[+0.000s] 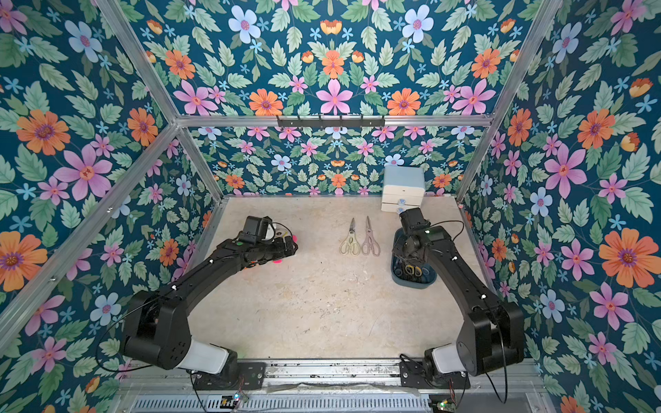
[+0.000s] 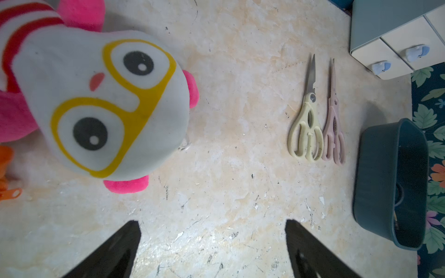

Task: Take the scissors out of the storage box
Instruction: Pick up the scissors from the storage box.

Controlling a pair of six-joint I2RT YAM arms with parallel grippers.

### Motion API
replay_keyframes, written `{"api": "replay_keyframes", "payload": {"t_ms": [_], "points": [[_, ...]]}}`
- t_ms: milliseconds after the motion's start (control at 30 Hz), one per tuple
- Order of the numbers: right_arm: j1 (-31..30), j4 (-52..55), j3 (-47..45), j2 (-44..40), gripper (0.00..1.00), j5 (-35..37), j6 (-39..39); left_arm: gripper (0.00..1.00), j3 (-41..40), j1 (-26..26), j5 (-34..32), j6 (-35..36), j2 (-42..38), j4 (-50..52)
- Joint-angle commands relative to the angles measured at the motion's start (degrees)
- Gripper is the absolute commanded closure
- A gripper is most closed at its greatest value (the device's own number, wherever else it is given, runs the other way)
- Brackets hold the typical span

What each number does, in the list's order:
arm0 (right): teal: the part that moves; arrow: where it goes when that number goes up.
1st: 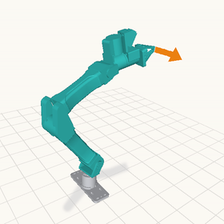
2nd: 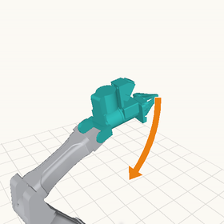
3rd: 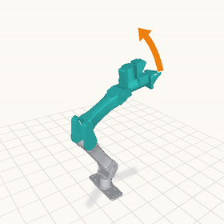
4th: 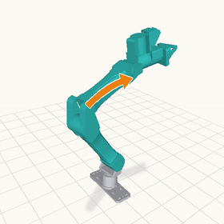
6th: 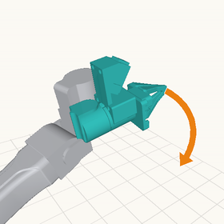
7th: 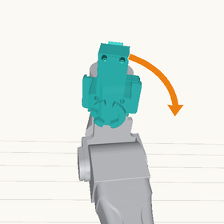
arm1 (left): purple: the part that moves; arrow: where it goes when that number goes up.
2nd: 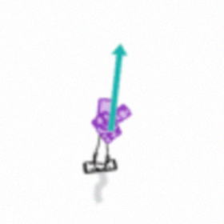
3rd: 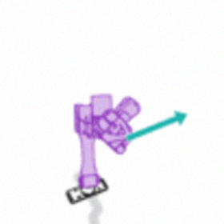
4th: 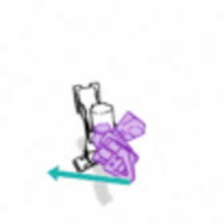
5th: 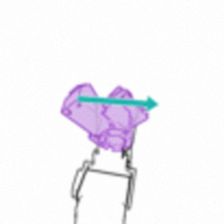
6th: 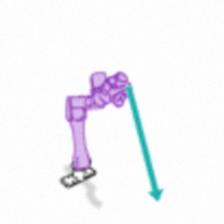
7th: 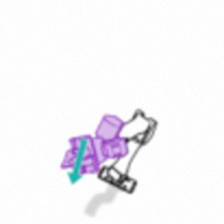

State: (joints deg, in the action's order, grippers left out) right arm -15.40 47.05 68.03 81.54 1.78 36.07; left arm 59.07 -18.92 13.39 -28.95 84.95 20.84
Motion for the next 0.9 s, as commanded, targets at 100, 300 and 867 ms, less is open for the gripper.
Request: {"api": "replay_keyframes", "payload": {"t_ms": [100,300,867], "points": [[1.18,-4.42,-1.23,2.74,0.68,-3.09,-1.94,0.02,0.29,-0.29,-0.97,-1.46,0.38,-1.22],[2.53,-6.58,-0.97,6.35,0.68,-4.07,-3.27,0.02,-0.96,-0.29,-2.21,-1.91,-0.77,-1.05],[2.65,-8.96,-0.64,12.86,0.70,-4.24,-5.92,0.02,-1.13,-0.30,-4.30,-2.98,-2.54,0.22]]}}
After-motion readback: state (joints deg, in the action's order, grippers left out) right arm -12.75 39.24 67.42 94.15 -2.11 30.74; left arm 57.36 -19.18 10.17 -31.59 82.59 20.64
